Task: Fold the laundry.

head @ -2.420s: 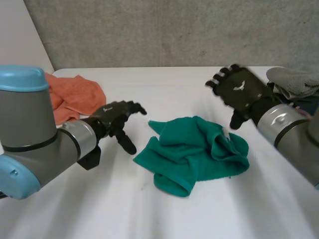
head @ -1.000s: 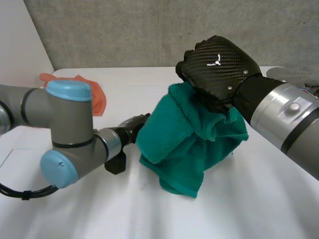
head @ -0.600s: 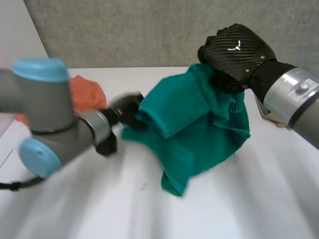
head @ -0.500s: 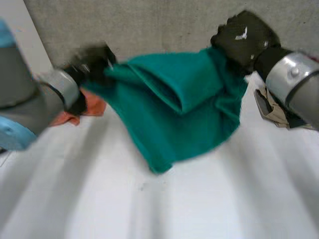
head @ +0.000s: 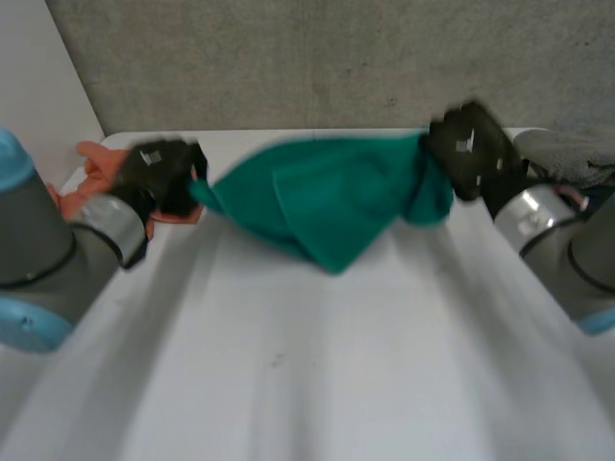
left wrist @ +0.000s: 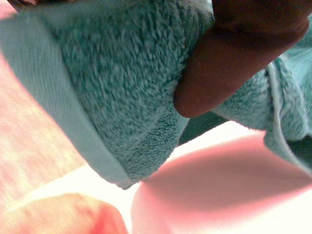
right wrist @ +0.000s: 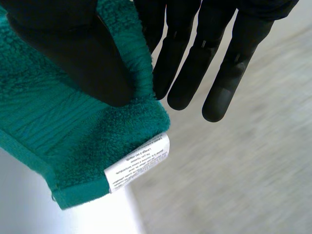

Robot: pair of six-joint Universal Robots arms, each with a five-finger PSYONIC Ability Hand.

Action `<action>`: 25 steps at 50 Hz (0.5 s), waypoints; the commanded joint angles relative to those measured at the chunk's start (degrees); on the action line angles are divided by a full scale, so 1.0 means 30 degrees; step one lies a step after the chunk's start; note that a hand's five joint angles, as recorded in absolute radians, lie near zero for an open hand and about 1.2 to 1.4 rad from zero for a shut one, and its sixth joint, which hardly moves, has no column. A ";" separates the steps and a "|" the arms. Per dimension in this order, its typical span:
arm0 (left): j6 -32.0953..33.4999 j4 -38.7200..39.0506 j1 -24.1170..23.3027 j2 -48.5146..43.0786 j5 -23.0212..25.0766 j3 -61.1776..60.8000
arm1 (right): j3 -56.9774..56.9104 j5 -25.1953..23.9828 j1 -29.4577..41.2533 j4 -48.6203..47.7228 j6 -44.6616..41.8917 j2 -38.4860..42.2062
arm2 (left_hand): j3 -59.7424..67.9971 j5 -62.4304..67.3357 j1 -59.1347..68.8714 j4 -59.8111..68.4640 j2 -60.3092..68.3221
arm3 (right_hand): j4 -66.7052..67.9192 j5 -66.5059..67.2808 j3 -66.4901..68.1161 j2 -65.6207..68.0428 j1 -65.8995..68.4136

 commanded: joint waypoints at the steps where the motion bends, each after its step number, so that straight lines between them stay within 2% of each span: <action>1: 0.1015 -0.0626 -0.0521 -0.0363 0.1019 -0.1677 | -0.0066 0.1817 -0.0310 0.5529 -0.3315 0.0757 | 0.3854 0.4181 0.4547 0.3766 0.3840 | 0.3772 0.4070 0.3943 0.4245 0.5656; 2: 0.0957 -0.0685 -0.0521 -0.0131 0.1165 -0.1822 | -0.0562 0.2604 -0.0252 0.6608 -0.3259 0.0727 | 0.3854 0.4181 0.4547 0.3766 0.3840 | 0.1266 0.1565 0.1437 0.1739 0.3151; 5: 0.0840 -0.0772 -0.0521 0.0339 0.1283 -0.2028 | -0.1267 0.3780 -0.0164 0.8429 -0.2908 0.0494 | 0.3854 0.4181 0.4547 0.3766 0.3840 | -1.1725 -1.1427 -1.1554 -1.1252 -0.9841; 6: 0.0811 -0.0889 -0.0579 0.0747 0.1312 -0.2232 | -0.1763 0.4596 -0.0019 0.9653 -0.2732 0.0174 | 0.3854 0.4181 0.4547 0.3766 0.3840 | -1.4709 -1.4411 -1.4538 -1.4236 -1.2824; 10: 0.0898 -0.1095 -0.0725 0.1859 0.1312 -0.3021 | -0.3460 0.6356 0.0595 1.2787 -0.1885 -0.0938 | 0.3854 0.4181 0.4547 0.3766 0.3840 | -1.7809 -1.7511 -1.7638 -1.7336 -1.5924; 13: 0.0928 -0.1037 -0.0785 0.2419 0.1371 -0.3522 | -0.4314 0.6596 0.1473 1.4173 -0.1238 -0.1410 | 0.3854 0.4181 0.4547 0.3766 0.3840 | -1.8103 -1.7805 -1.7932 -1.7630 -1.6219; 20: 0.1162 -0.1037 -0.0843 0.3592 0.1781 -0.4431 | -0.5459 0.4373 0.4696 1.4880 -0.1527 -0.1004 | 0.3854 0.4181 0.4547 0.3766 0.3840 | -1.7655 -1.7357 -1.7484 -1.7182 -1.5771; 25: 0.1220 -0.1066 -0.0843 0.3856 0.1927 -0.4548 | -0.6392 0.1769 0.6161 1.4792 -0.4071 0.1802 | 0.3854 0.4181 0.4547 0.3766 0.3840 | -1.6649 -1.6351 -1.6479 -1.6176 -1.4765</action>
